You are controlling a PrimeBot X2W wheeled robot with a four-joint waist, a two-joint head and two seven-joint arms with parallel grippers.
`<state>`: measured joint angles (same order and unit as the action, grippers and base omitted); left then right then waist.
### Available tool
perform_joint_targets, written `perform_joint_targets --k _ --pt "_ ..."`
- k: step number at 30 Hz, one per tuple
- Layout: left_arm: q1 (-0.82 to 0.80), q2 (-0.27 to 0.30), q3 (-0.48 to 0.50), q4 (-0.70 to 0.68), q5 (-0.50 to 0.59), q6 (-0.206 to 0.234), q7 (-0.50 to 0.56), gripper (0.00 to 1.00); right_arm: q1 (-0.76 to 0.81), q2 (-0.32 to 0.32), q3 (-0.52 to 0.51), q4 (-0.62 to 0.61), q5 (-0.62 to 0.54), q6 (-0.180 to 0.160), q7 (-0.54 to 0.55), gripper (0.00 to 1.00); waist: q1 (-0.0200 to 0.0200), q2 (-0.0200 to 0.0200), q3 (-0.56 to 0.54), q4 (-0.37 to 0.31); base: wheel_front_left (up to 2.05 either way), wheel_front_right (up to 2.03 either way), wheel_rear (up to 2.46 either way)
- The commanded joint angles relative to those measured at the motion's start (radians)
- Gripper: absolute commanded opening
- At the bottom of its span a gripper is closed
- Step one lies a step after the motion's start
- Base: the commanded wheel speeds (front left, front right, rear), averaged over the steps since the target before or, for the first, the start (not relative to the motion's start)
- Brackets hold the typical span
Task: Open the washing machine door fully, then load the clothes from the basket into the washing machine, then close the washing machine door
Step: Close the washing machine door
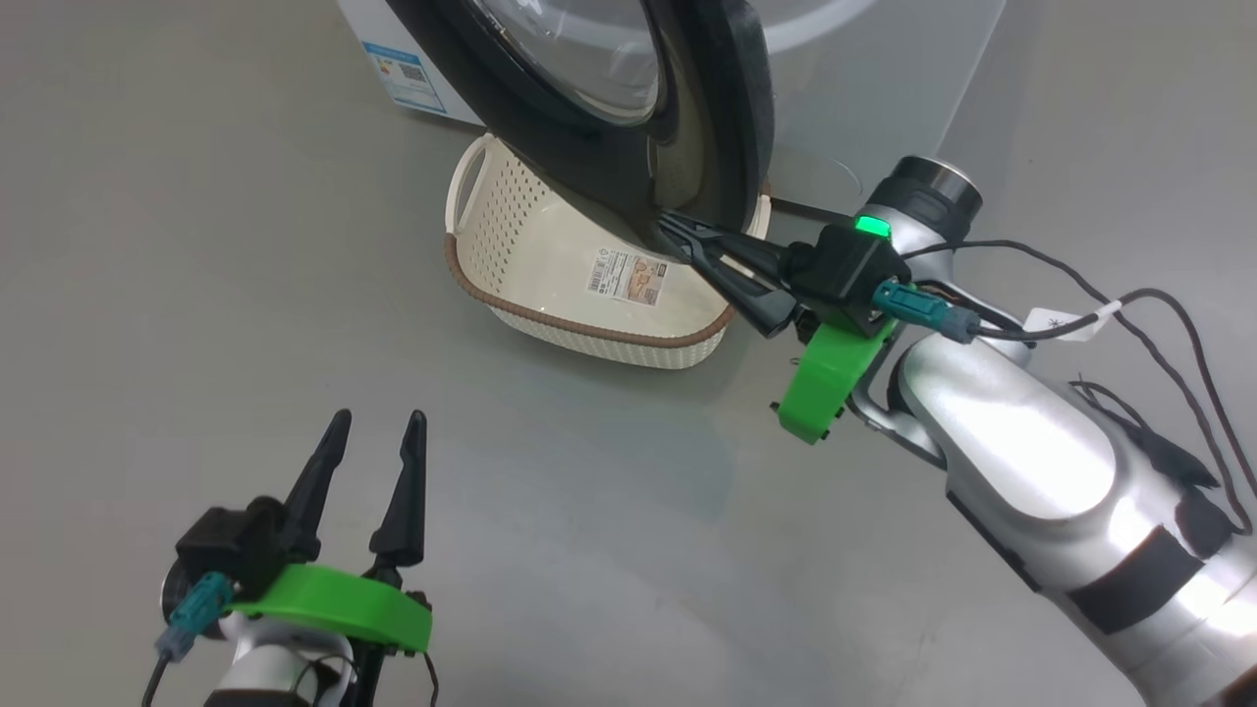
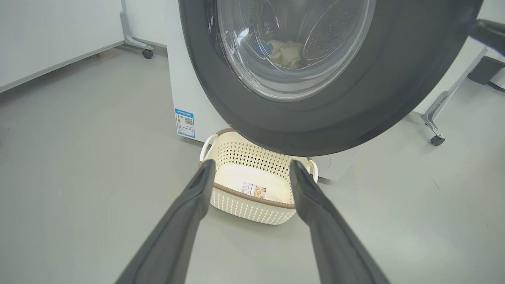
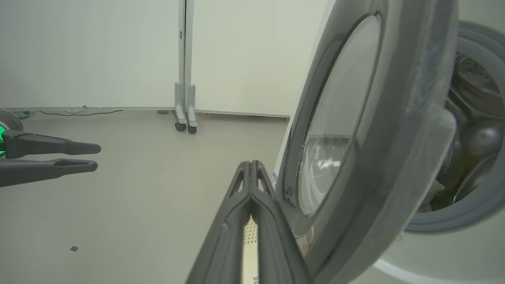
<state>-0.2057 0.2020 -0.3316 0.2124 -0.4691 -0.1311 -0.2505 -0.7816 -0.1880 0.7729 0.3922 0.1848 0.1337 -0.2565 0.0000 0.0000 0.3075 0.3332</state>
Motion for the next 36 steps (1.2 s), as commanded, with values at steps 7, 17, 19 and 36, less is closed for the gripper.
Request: perform_joint_targets --k 7,17,19,36 --pt "-0.042 0.007 0.025 -0.016 -0.006 0.0 -0.011 1.0 -0.031 0.001 -0.034 0.026 0.01 -0.003 -0.005 0.0 0.0 0.0 0.018 0.009 0.0 0.0 0.0" --pt "-0.057 -0.001 0.016 -0.013 -0.006 0.0 -0.011 1.0 -0.054 -0.007 -0.078 0.084 0.002 -0.003 -0.005 0.0 0.0 0.0 0.036 0.018 0.0 0.0 0.0" --pt "-0.061 -0.003 0.013 -0.013 -0.007 0.0 -0.011 1.0 -0.06 -0.011 -0.089 0.093 -0.002 -0.003 -0.005 0.0 0.0 0.0 0.042 0.022 0.0 0.0 0.0" --pt "-0.079 -0.018 0.001 -0.02 -0.015 0.0 -0.011 1.0 -0.121 -0.069 -0.21 0.148 -0.048 -0.003 -0.005 0.0 0.0 0.0 0.094 0.068 0.0 0.0 0.0"
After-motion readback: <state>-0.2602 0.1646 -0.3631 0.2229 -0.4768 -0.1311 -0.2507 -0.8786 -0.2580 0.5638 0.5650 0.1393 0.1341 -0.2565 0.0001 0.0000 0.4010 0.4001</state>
